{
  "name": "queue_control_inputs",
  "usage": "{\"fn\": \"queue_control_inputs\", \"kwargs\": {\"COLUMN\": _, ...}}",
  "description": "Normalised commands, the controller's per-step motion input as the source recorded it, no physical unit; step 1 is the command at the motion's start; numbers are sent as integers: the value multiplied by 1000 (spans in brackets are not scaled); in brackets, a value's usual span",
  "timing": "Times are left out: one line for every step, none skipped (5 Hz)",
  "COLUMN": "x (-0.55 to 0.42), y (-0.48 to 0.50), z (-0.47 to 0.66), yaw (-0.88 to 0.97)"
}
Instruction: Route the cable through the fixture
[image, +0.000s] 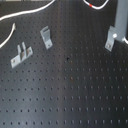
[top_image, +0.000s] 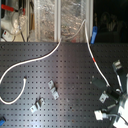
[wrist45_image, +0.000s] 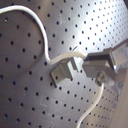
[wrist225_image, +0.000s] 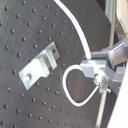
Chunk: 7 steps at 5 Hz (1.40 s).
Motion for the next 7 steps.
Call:
{"fn": "queue_control_inputs", "kwargs": {"x": 3, "y": 2, "z": 480, "yaw": 999}}
{"fn": "queue_control_inputs", "kwargs": {"x": 3, "y": 4, "z": 451, "yaw": 998}}
{"fn": "queue_control_inputs", "kwargs": {"x": -71, "y": 35, "z": 296, "yaw": 874}}
{"fn": "queue_control_inputs", "kwargs": {"x": -51, "y": 33, "z": 136, "yaw": 928}}
{"fn": "queue_control_inputs", "kwargs": {"x": -30, "y": 31, "z": -137, "yaw": 976}}
{"fn": "queue_control_inputs", "kwargs": {"x": -53, "y": 62, "z": -146, "yaw": 906}}
{"fn": "queue_control_inputs", "kwargs": {"x": -73, "y": 30, "z": -41, "yaw": 894}}
